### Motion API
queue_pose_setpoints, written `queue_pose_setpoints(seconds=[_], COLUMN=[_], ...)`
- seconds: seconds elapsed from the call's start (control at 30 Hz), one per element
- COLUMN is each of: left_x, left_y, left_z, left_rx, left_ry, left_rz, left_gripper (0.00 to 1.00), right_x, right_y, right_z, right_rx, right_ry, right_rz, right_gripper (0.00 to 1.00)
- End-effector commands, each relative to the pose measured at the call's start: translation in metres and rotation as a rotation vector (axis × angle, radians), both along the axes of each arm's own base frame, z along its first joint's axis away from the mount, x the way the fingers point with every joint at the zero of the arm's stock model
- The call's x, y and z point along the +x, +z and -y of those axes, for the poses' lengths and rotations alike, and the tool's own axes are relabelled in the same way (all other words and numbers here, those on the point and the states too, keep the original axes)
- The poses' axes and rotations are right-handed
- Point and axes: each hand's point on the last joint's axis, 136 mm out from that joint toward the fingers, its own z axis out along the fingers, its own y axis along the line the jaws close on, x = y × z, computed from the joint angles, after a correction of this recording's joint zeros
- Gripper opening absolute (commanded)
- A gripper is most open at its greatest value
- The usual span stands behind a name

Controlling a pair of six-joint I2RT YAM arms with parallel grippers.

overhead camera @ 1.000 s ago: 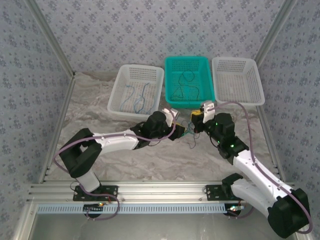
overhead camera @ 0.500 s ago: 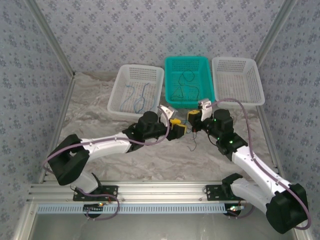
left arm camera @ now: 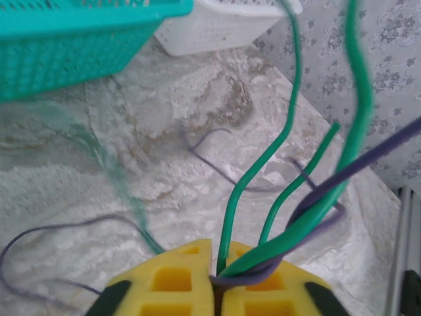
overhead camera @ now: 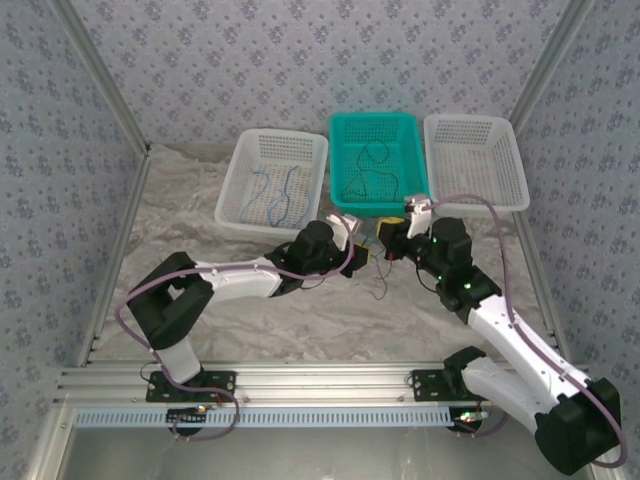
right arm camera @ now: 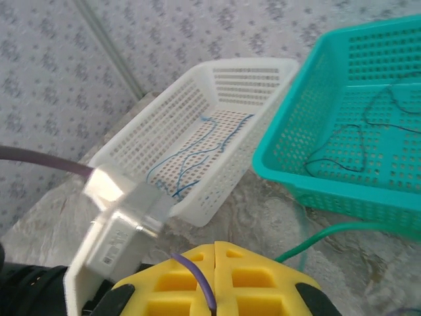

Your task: Untangle the cables

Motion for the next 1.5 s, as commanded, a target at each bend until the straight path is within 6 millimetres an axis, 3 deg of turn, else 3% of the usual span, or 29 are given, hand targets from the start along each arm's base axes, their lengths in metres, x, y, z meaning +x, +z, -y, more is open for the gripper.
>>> queue_pose_setpoints(seconds=[0.0,0.47,0.77,0.9,1.07,1.2,1.47], left_x=[0.004,-0.006,-0.022,-0.029,-0.031,-0.028,-0.033], left_y=[-0.013,-0.032,-0.050,-0.056,-0.042,-0.034,0.012], left_z=[-0.012,-0.040,-0.075,-0.087,-0.075,-0.069,-0.047], left_rx=[0.042,0.101,0.165,0.177,0.130,0.114,-0.031], left_ry=[0.048,0.088,0.136,0.147,0.092,0.082,-0.015], left_rz=[-0.032,-0.063,-0.088,-0.096,-0.082,-0.063,0.013], left_gripper=[0.00,0.05,0.07,0.11,0.15,0.16,0.35], right_x=[0.011,0.018,0.006,0.010,0.022,0.019,0.018], right_y=[0.040,0.047,0.047,0.054,0.056,0.062,0.076], right_z=[0.037,0.174,0.221,0.208,0.163,0.143,0.104], right_rx=[0.116,0.280,0.352,0.375,0.370,0.313,0.269], right_ry=[-0.201,-0.677,-0.823,-0.733,-0.511,-0.443,-0.291], right_rz=[0.037,-0.059,-0.078,-0.073,-0.112,-0.082,-0.099], right_gripper=[0.00,0.00,0.00,0.00,0.00,0.00,0.00])
